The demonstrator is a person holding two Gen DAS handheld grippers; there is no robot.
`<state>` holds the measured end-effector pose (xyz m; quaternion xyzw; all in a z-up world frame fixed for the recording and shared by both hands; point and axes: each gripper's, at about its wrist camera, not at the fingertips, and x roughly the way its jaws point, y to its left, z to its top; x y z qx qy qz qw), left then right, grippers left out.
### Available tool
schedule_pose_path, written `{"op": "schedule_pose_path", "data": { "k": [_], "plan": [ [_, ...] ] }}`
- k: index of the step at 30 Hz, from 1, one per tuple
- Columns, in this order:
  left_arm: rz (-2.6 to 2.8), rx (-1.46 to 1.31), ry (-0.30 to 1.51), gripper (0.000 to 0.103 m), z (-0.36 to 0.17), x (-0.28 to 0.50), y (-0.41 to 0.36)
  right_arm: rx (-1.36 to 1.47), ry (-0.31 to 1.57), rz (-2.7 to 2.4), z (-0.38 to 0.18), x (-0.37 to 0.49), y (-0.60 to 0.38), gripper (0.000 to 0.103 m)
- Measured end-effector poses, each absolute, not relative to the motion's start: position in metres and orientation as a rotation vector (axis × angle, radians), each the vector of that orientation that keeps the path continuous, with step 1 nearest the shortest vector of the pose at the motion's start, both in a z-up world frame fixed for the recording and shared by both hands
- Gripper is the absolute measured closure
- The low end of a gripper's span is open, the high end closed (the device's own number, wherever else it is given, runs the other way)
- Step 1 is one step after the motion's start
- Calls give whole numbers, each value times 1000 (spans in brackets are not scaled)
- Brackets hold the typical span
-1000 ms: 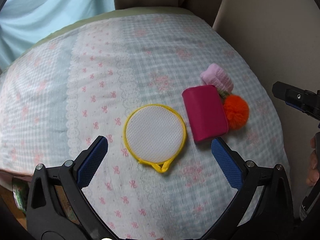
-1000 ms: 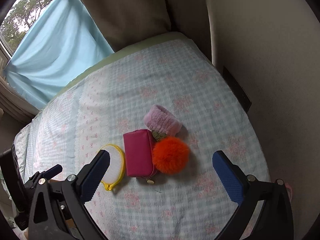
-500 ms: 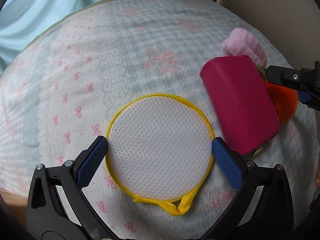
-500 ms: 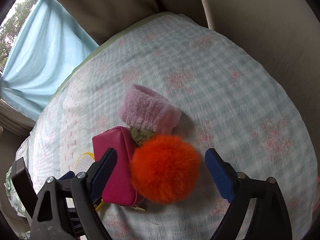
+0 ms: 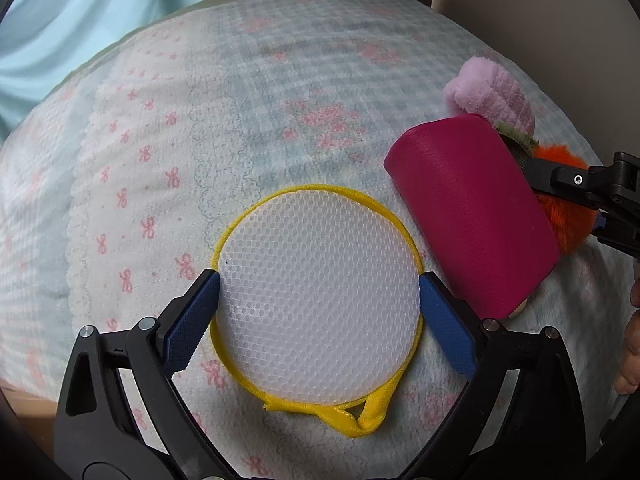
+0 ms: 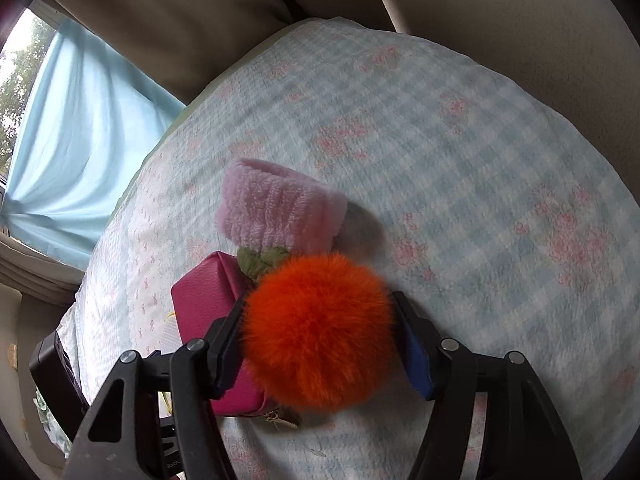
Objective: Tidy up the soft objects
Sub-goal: 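Grasp the yellow mesh hoop with the left tool while the right tool grasps the orange pompom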
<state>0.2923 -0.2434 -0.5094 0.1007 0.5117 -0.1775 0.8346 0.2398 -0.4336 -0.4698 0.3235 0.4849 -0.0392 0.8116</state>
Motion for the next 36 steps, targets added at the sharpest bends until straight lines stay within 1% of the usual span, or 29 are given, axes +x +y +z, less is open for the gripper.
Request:
{"op": "schedule_pose_path", "data": {
  "k": [4,5,10,17,19,20,25,27,29,31,36],
  "plan": [
    [-384,211,1082,16,-507,291,-242,687,1032,-88,-472,230,-434,64],
    [-384,212,1082,17,-506,290,-242,692,1034,-80,-472,230,-434,65],
    [-389,203,1090,27,-501,290,-241,664,1027,-78,-467,229,-430,67],
    [-392,178,1092,37,-497,289,-237,635,1025,-75,-465,235,-424,67],
    [-390,166,1082,43,-493,287,-234,632,1018,-76,-463,235,-424,67],
    [-390,161,1076,45,-491,286,-233,631,1014,-76,-462,234,-424,67],
    [-384,146,1053,70,-480,286,-226,625,1004,-74,-456,229,-425,67],
    [-374,143,1052,78,-479,287,-222,625,1002,-73,-454,229,-425,67],
    [-375,126,1059,80,-478,289,-218,626,998,-74,-452,227,-425,67],
    [-373,116,1058,85,-477,290,-216,629,992,-74,-451,226,-425,67],
    [-378,115,1060,87,-475,288,-214,629,987,-76,-448,223,-425,67]
  ]
}}
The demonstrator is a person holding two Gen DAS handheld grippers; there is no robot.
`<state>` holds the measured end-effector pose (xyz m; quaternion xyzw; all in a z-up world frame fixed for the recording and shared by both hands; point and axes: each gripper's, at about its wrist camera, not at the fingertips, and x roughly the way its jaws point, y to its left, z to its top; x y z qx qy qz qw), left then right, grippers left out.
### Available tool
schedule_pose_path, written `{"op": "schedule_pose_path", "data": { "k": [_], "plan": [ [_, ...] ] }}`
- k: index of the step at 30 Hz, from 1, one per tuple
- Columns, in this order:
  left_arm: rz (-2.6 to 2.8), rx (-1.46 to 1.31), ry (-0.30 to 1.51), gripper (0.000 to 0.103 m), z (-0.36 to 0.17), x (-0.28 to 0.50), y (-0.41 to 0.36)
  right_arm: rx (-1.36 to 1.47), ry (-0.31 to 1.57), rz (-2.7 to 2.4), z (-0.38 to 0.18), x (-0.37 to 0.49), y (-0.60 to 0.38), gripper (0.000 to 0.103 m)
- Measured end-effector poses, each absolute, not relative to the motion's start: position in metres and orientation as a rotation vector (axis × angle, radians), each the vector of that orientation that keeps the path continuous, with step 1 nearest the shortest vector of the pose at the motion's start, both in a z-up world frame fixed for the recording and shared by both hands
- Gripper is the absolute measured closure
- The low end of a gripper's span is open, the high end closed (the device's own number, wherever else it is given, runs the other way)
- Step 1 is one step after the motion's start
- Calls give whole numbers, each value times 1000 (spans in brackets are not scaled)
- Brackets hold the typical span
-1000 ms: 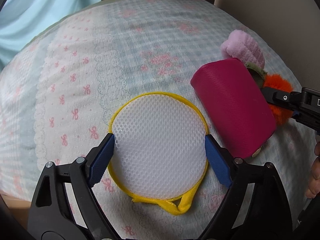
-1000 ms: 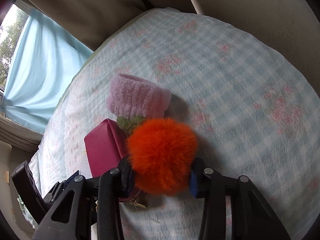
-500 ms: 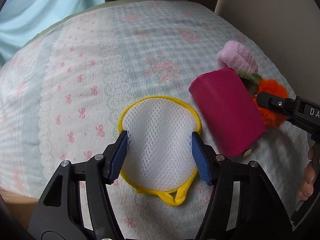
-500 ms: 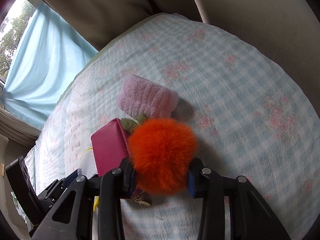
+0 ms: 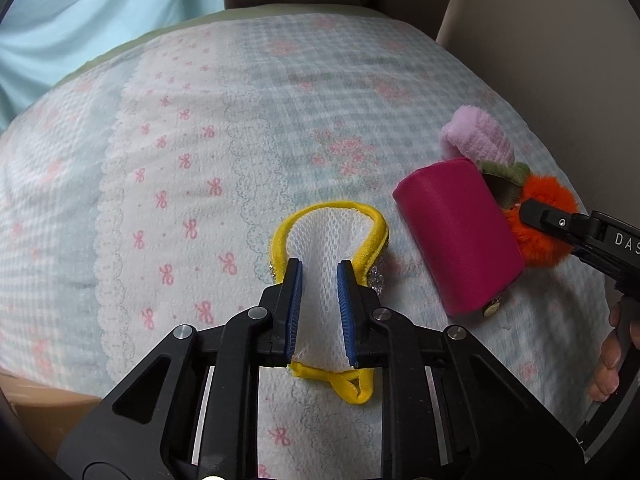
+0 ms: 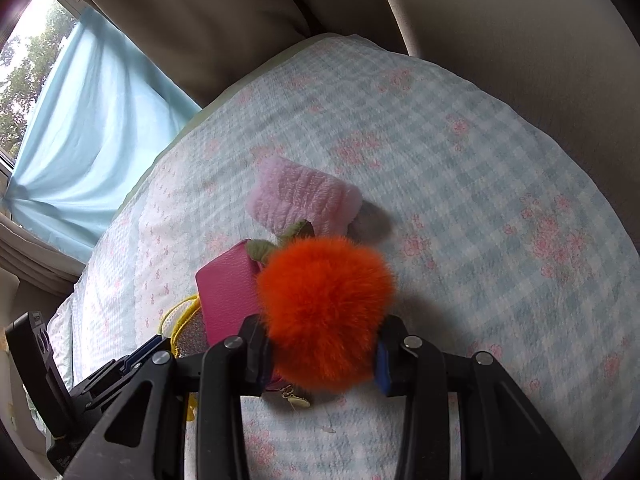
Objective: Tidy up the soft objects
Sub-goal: 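Grasp the yellow mesh hoop with the left tool while the right tool grasps the orange pompom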
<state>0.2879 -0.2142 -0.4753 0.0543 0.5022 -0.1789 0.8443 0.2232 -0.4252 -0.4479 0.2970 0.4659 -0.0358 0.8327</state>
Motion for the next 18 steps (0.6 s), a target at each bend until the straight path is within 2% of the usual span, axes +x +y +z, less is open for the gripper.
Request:
{"op": "schedule_pose_path", "data": {
  "k": [11,18],
  "plan": [
    [-395,98,1053,90,-463,283,-212,618,965,-78,-436,218,-426,67],
    [-386,72,1023,90,-435,280,-206,609,942,-82,-424,215,-427,67]
  ]
}}
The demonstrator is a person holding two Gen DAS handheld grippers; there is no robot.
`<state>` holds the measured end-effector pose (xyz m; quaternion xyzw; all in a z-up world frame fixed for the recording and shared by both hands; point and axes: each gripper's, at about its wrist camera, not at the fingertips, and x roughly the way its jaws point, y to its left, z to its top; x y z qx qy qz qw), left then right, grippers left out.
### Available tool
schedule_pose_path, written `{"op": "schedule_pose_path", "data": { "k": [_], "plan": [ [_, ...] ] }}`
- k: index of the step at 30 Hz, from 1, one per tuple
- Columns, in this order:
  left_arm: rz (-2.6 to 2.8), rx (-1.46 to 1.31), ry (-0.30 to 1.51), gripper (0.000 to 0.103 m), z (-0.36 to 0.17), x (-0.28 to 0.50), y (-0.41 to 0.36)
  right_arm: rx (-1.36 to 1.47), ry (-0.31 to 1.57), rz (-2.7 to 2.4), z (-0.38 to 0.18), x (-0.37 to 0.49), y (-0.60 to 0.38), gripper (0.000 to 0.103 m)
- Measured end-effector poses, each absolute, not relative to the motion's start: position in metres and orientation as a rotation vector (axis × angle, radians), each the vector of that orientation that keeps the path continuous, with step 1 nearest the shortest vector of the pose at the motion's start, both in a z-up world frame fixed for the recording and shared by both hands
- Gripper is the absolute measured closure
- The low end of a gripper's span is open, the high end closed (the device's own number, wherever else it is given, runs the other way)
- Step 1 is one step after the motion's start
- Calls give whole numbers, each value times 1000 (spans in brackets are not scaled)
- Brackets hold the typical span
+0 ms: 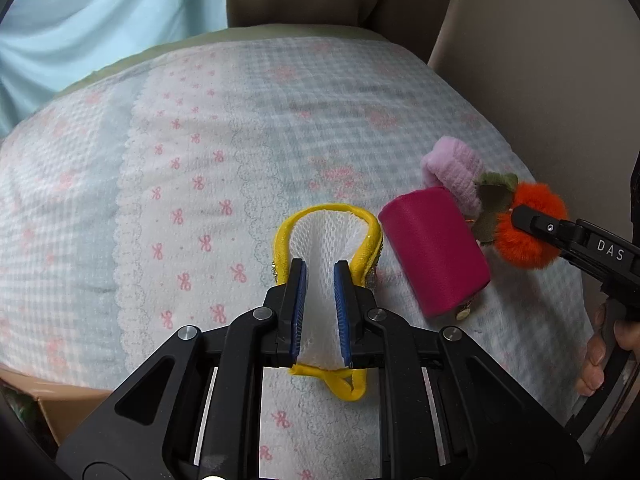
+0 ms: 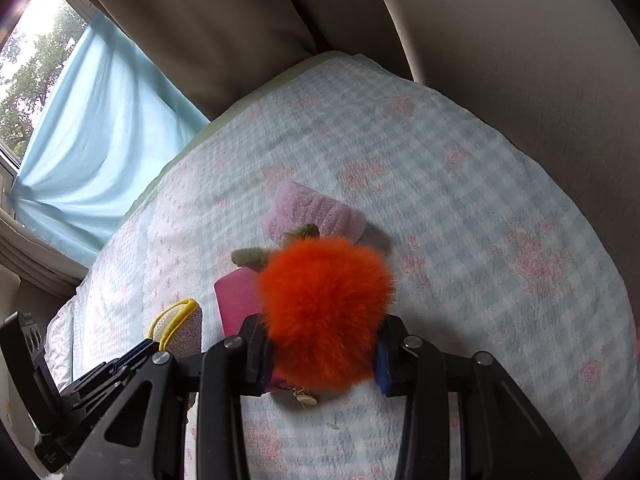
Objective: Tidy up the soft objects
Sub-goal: 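Carry the hoop with the left tool into the box while the right tool carries the pompom there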
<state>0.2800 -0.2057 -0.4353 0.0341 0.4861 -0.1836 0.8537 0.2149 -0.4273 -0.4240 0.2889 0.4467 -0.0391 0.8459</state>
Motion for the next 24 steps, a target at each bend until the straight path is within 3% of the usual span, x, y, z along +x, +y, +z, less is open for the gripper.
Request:
{"op": "schedule_pose_path", "data": {
  "k": [6,12,18,24],
  "plan": [
    [-360,24,974,90,-380,270,-189,562,917,-78,-386,210,-424,67],
    [-308,-34,900,90,-296,247,-150,459,871,-8,-305,201,-400,67],
    [-213,-79,855,90,-221,210,-87,396,856,118,-224,190,-346,67],
    [-118,-122,864,90,-184,173,-9,321,869,289,-175,176,-265,67]
  ]
}}
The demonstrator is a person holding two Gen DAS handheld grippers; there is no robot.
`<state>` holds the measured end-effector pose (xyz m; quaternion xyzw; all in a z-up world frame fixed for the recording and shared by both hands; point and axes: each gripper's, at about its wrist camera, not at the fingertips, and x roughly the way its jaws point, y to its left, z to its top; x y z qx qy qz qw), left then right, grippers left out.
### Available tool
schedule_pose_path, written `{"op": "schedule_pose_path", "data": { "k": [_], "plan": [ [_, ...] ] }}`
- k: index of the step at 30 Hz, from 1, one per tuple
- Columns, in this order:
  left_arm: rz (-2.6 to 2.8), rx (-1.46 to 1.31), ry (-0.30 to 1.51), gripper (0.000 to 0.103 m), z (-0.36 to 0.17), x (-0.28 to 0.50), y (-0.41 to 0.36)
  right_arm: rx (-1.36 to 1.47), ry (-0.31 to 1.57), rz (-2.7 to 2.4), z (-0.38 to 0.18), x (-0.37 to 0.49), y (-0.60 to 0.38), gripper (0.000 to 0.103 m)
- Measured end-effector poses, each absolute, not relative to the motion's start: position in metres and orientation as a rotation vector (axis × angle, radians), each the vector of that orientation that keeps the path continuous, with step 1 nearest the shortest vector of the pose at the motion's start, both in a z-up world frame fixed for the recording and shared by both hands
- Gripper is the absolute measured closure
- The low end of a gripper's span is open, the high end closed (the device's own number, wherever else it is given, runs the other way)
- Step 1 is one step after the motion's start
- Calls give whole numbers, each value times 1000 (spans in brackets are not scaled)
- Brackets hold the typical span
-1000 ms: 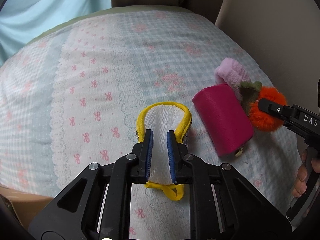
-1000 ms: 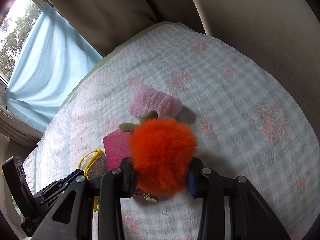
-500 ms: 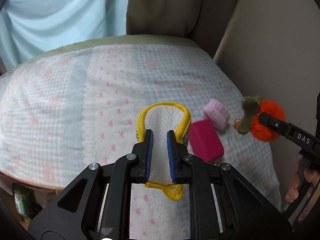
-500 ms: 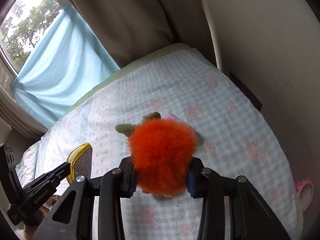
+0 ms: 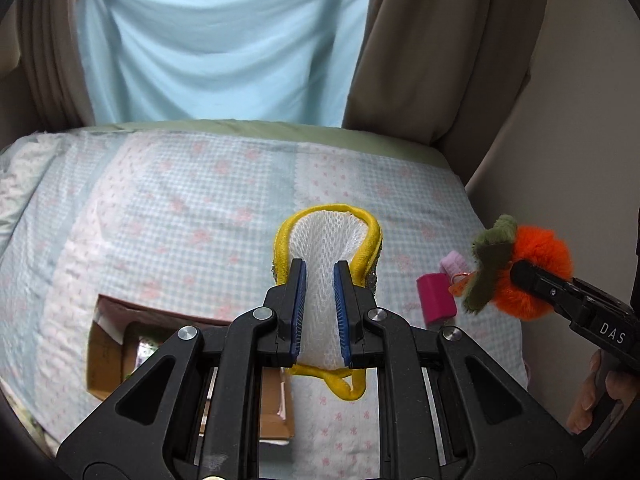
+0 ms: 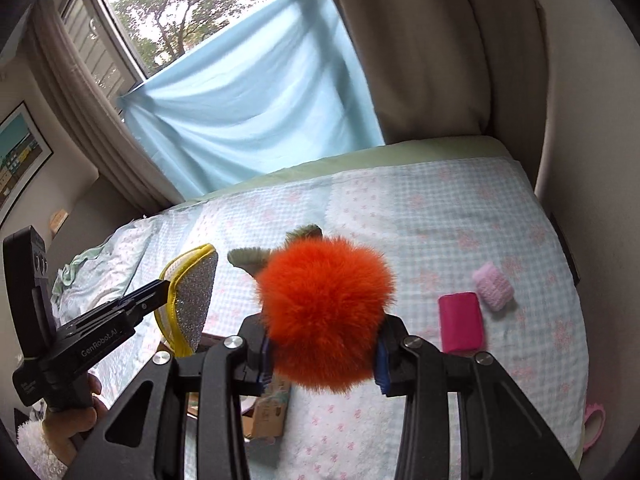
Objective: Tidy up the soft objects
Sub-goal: 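Carry the hoop with the left tool into the box while the right tool carries the pompom there, then open both tools over the box and lift them away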
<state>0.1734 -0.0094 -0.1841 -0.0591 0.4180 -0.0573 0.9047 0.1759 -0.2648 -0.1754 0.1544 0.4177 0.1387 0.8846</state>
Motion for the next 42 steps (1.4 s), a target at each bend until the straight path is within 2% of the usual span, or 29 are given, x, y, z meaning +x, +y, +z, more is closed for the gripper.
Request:
{"op": "schedule_pose_path", "data": {
  "k": [8,17,26,34,35,36,37,38,39,40,41,42],
  "plan": [
    [-78,-131,923,90,-186,144,96,265,979,424,-177,158,-145,67],
    [-143,-105,1081,90,-252,147,184,259,1109,345,-224,146,-39,67],
    [-185,-81,1226,91,-332,166,212,217,1238,257,-288,145,13,67],
    [-195,-37,1259,90,-354,188,210,157,1305,242,-326,161,28,67],
    [-196,-20,1261,90,-355,189,208,159,1316,236,-330,165,27,63],
    [-195,-5,1267,76,-358,191,207,179,1331,231,-335,170,25,62],
    [-193,6,1270,52,-360,192,207,201,1343,223,-338,174,24,56],
    [-197,10,1269,39,-361,191,207,227,1355,216,-342,178,23,40],
    [-208,6,1270,14,-363,190,208,254,1359,215,-345,182,21,28],
    [-194,12,1274,7,-365,189,209,280,1366,210,-349,185,20,5],
    [-201,4,1282,4,-367,188,211,294,1373,207,-352,188,19,0],
    [-211,-8,1292,2,-370,187,212,297,1374,204,-353,190,18,0]
  ]
}}
